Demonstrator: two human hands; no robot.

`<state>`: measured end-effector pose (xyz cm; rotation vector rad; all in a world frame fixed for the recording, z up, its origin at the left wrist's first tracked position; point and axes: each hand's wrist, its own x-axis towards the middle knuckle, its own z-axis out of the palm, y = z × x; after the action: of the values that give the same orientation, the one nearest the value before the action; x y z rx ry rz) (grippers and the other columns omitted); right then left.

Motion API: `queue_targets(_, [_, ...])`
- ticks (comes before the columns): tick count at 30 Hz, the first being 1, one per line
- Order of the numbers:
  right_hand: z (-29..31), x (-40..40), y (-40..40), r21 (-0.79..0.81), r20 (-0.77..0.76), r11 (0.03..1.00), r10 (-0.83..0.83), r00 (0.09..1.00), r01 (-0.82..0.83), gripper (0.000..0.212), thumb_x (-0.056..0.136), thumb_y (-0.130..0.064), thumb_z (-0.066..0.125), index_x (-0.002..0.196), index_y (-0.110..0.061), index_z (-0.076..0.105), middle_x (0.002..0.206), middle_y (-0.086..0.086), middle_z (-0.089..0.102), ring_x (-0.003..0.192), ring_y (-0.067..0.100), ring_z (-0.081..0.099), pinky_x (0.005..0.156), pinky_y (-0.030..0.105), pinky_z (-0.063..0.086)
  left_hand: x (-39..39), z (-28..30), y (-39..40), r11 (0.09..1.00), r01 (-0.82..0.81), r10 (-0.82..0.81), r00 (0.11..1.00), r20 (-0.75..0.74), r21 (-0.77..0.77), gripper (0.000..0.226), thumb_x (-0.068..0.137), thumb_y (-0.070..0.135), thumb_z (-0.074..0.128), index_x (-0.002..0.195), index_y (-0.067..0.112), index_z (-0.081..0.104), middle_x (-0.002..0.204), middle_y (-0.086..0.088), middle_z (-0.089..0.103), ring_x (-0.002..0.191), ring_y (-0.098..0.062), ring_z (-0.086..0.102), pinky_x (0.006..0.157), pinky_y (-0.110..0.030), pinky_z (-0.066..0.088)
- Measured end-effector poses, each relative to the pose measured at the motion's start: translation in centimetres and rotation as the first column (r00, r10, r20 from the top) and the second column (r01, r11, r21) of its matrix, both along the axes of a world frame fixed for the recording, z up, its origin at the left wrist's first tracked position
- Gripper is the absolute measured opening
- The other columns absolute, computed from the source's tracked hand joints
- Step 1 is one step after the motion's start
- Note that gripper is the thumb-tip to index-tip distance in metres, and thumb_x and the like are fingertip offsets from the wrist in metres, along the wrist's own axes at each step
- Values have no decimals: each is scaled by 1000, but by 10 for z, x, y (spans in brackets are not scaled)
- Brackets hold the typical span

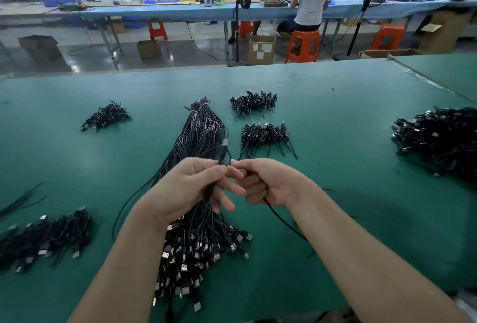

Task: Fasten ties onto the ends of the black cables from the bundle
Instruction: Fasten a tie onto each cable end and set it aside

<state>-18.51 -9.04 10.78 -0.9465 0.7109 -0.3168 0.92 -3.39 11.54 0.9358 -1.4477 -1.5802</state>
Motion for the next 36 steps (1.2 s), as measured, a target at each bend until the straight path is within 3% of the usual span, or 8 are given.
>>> queue_targets(5, [-2, 4, 0, 20, -122, 994, -101, 987, 104, 42, 109, -34, 40, 75, -16, 56, 49, -10, 31, 37, 3, 22, 35, 15, 18, -12, -11, -1, 984, -179, 176, 933, 315, -20, 30, 109, 17, 42, 106, 3, 68, 91, -13, 78, 76, -31, 76, 55, -29, 58])
queue_targets(9, [-1, 6, 1, -114, -282, 985, -158, 946, 131, 32, 108, -31, 42, 82, -15, 52, 51, -10, 34, 39, 4, 22, 34, 15, 17, -17, -18, -1, 971, -237, 223, 871, 438, -23, 29, 108, 17, 43, 102, 6, 68, 87, -4, 78, 78, -25, 77, 62, -30, 61])
queue_targets(14, [7, 1, 2, -138, -233, 980, -173, 957, 143, 30, 109, -27, 42, 88, -13, 57, 53, -9, 38, 40, 4, 23, 34, 16, 19, -19, -26, -2, 956, -282, 279, 784, 554, -82, 25, 106, 19, 48, 103, 8, 69, 94, -4, 77, 82, -13, 76, 78, -40, 63])
queue_targets(19, [10, 5, 5, -211, -154, 963, -203, 967, 168, 31, 109, -25, 42, 87, -12, 59, 54, -8, 40, 42, 5, 23, 37, 16, 18, -25, -26, -3, 950, -279, 311, 786, 534, -141, 26, 107, 24, 47, 104, 11, 70, 98, 1, 76, 85, -8, 75, 82, -36, 62])
queue_targets(23, [13, 4, 8, -296, -134, 942, -206, 969, 160, 32, 109, -26, 42, 85, -13, 59, 56, -7, 40, 44, 6, 24, 39, 18, 18, -26, -25, -3, 931, -324, 364, 832, 420, -165, 28, 106, 22, 48, 101, 10, 73, 95, -2, 78, 90, -11, 75, 81, -30, 62])
queue_targets(26, [11, 7, 16, -334, -122, 933, -186, 975, 136, 34, 109, -28, 42, 82, -15, 59, 56, -6, 41, 44, 6, 25, 39, 18, 20, -31, -22, -3, 866, -499, 498, 863, 82, -6, 29, 107, 13, 47, 99, 5, 74, 94, -9, 78, 91, -21, 76, 76, -27, 61])
queue_targets(30, [0, 16, 28, -363, -137, 923, -193, 972, 132, 38, 108, -31, 44, 79, -14, 62, 54, -4, 45, 42, 8, 28, 40, 19, 21, -44, -18, -5, 791, -559, 607, 767, -208, 248, 27, 107, 14, 46, 108, -3, 67, 104, -15, 77, 98, -25, 75, 75, -27, 61])
queue_targets(36, [-13, 12, 32, -319, -239, 940, -207, 949, 125, 45, 103, -45, 52, 81, -11, 72, 56, 0, 56, 41, 10, 29, 44, 24, 20, -44, -12, -8, 760, -567, 647, 618, -446, 318, 23, 105, 6, 47, 115, -12, 57, 106, -24, 74, 100, -35, 73, 77, -32, 61])
